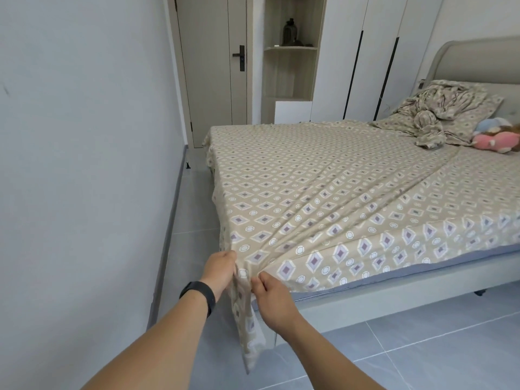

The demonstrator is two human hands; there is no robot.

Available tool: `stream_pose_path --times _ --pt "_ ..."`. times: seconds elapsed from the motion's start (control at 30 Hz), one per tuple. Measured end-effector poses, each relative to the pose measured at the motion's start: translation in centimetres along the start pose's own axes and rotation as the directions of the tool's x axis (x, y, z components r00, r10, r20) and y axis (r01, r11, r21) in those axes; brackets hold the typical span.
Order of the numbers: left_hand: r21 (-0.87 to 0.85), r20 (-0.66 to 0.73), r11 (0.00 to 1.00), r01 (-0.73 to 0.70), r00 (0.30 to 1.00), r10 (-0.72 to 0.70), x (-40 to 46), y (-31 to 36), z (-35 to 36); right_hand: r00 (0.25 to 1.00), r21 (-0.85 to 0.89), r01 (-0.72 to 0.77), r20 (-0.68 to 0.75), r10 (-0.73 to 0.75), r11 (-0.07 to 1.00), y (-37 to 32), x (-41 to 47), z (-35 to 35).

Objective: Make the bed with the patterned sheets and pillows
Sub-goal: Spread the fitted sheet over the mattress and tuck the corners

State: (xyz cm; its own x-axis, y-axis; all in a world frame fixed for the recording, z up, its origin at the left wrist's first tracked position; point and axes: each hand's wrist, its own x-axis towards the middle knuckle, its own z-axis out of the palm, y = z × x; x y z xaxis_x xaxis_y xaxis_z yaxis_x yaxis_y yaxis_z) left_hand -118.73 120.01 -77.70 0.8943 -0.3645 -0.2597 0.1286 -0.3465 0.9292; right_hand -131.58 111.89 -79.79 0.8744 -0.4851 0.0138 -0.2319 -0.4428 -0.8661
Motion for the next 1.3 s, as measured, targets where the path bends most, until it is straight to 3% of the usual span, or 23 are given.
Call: stream_pose_path --times 0.2,0.33,0.43,0.5,0.57,0.7,0.8,0.93,1.03,1.1,1.3 --pt "0.034 -0.077 0.999 -0.011 0.997 0.013 -1.0 -1.5 -0.6 0.995 -0.012 -0.056 0.079 0.057 0.998 0.7 -0.4 1.4" --pt "0.305 -0.12 0.938 -0.165 0.97 0.21 -1.5 -1.4 0.3 0.973 0.071 -0.203 0.13 0.193 0.977 1.3 -0.5 -0.2" --pt "0.499 -0.067 0.787 -0.363 0.889 0.452 -2.6 -0.2 1.4 0.952 0.163 -0.301 0.003 0.305 0.939 2.4 0.5 -2.0" --pt "0.67 0.09 0.573 -0.471 0.819 0.567 -2.9 0.2 2.4 0.89 0.331 -0.355 -0.167 0.424 0.875 3.7 1.6 -3.8" --pt "0.767 0.201 0.39 -0.509 0.768 0.608 -2.7 -0.2 3.3 0.82 0.505 -0.36 -0.23 0.524 0.785 4.8 2.5 -5.5" --pt "0.807 0.2 0.295 -0.512 0.707 0.678 -1.7 -1.1 3.8 0.798 0.614 -0.369 -0.176 0.576 0.698 5.3 4.2 -6.8" --pt "0.801 0.181 0.277 -0.531 0.656 0.733 -1.0 -1.2 3.8 0.8 0.597 -0.321 -0.244 0.548 0.735 5.3 5.2 -6.2" --pt "0.766 0.163 0.313 -0.562 0.64 0.75 -0.7 -1.0 3.7 0.791 0.596 -0.223 -0.351 0.5 0.771 5.2 5.3 -6.5" --pt "0.725 0.184 0.32 -0.61 0.62 0.763 -0.8 -0.8 3.4 0.739 0.568 -0.225 -0.43 0.518 0.792 5.3 3.5 -6.3" --pt "0.719 0.233 0.274 -0.639 0.592 0.771 -0.9 -1.2 3.3 0.73 0.494 -0.245 -0.472 0.494 0.834 5.4 1.8 -5.5" --pt "0.746 0.232 0.295 -0.596 0.649 0.724 -1.1 -0.8 3.2 0.751 0.547 -0.249 -0.412 0.516 0.799 5.4 1.2 -5.8"
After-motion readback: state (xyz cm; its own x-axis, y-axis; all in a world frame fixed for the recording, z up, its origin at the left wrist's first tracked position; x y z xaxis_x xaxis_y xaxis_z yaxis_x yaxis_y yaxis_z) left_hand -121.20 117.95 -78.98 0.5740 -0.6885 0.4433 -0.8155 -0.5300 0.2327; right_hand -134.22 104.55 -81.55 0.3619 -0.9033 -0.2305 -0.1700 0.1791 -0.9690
